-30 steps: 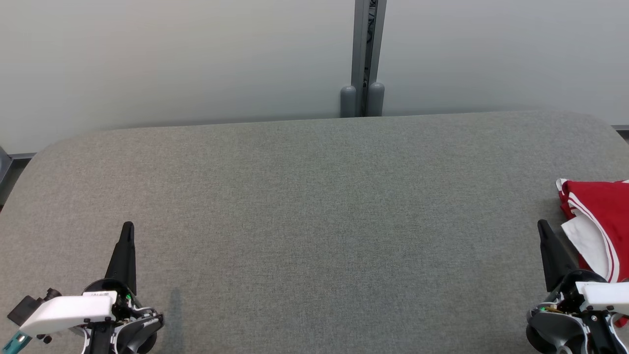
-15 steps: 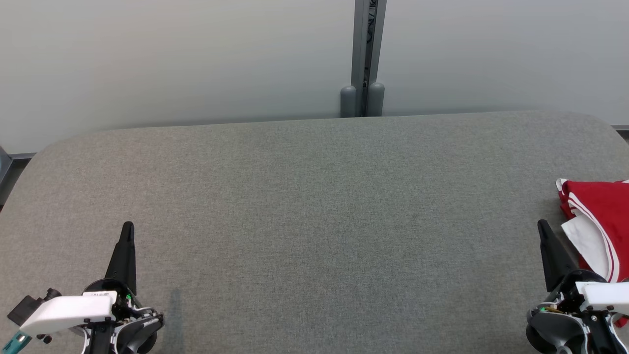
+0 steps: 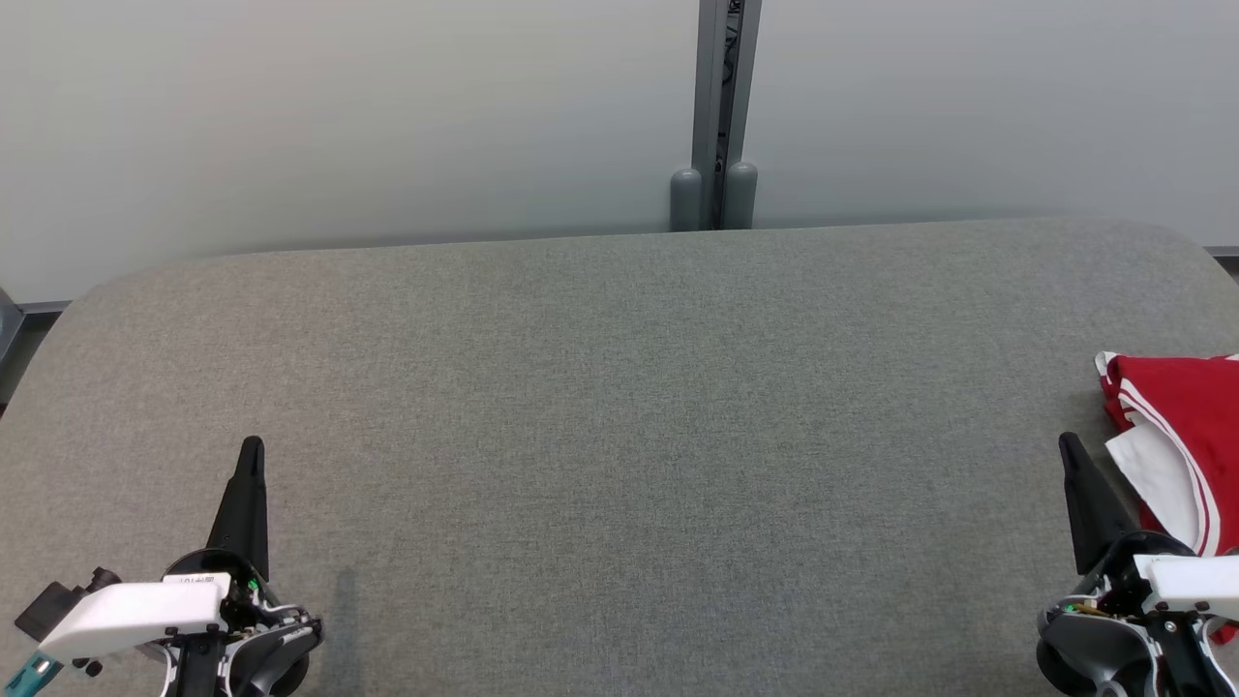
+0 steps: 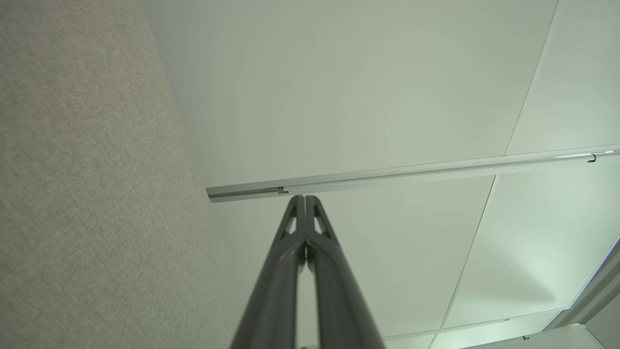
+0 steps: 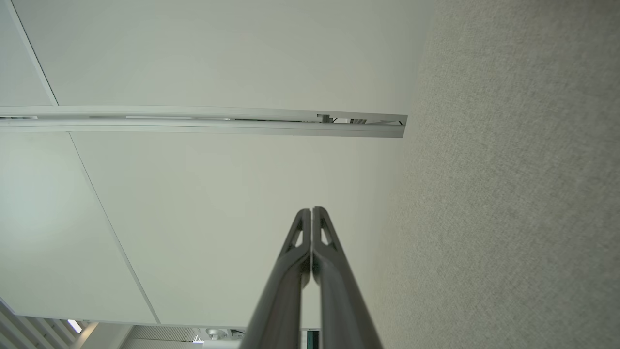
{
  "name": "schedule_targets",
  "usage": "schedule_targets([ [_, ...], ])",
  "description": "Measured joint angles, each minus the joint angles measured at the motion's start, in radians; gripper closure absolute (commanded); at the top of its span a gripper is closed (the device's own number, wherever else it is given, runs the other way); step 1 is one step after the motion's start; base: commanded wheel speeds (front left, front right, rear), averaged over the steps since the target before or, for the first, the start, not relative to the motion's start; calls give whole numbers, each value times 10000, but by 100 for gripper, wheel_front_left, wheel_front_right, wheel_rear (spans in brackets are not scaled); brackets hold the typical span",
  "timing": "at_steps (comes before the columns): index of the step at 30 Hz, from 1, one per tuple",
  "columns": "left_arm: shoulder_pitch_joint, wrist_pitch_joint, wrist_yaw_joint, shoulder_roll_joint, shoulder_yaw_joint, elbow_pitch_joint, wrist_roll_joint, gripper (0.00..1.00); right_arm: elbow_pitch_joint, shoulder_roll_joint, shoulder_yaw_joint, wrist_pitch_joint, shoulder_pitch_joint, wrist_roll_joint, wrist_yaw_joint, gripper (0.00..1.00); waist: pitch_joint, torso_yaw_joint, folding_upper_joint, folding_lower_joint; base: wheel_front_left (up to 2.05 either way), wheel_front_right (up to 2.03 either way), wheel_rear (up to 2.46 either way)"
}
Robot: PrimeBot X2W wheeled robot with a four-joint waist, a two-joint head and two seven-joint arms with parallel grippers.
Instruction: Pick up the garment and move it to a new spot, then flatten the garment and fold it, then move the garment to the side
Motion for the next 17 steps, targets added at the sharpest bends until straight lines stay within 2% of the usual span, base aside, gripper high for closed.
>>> schedule_targets([
  [17,0,0,0,0,0,0,0,100,0,0,0,0,0,0,-2,100,0,0,0,0,0,0,0],
])
